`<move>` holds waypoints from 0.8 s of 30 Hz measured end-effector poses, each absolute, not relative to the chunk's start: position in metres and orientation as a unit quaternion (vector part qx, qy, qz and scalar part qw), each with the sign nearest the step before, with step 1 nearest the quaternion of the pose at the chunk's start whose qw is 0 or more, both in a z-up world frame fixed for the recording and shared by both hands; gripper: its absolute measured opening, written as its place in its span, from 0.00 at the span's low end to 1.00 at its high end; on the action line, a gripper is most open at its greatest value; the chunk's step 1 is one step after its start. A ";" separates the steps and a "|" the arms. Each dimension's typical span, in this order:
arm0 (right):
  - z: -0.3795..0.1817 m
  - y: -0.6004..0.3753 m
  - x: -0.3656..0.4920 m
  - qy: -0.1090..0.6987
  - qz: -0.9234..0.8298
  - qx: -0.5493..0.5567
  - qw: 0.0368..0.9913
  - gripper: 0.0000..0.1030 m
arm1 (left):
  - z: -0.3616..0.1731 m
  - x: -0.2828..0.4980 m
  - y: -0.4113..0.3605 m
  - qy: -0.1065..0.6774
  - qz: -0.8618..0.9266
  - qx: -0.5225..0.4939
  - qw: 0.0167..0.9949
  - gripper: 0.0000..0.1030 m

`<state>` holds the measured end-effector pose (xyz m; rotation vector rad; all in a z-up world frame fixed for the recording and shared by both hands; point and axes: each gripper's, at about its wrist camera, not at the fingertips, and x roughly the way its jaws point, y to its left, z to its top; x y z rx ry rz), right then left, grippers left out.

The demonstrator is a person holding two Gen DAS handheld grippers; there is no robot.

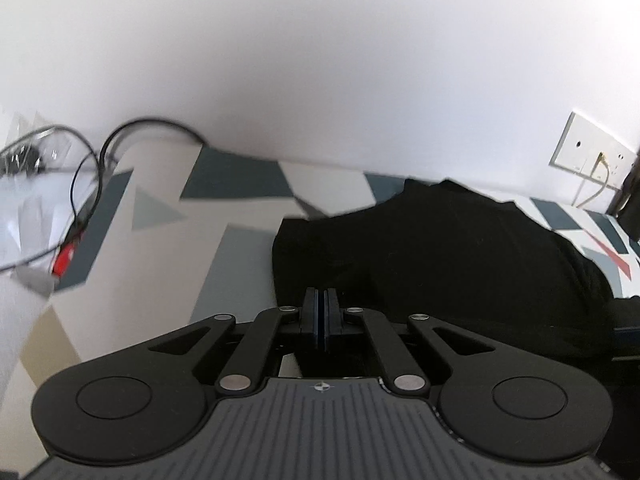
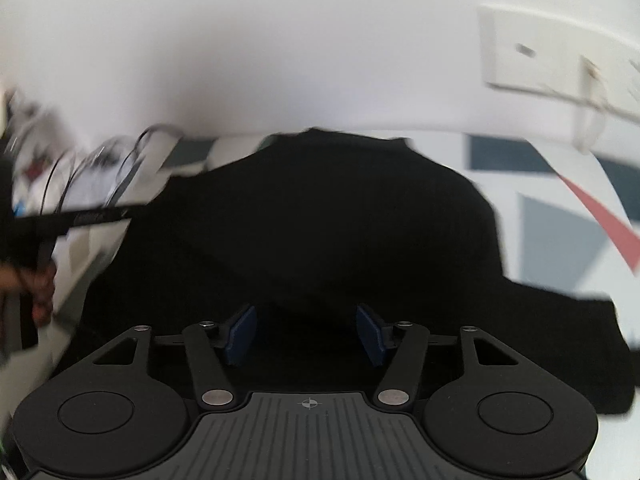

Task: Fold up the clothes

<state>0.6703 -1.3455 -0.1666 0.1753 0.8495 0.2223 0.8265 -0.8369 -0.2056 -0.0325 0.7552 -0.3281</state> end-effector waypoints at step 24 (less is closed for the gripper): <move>-0.179 -1.337 0.779 0.415 0.060 0.025 0.907 0.45 | -0.209 0.829 -0.822 0.315 -0.086 -0.078 0.942 0.05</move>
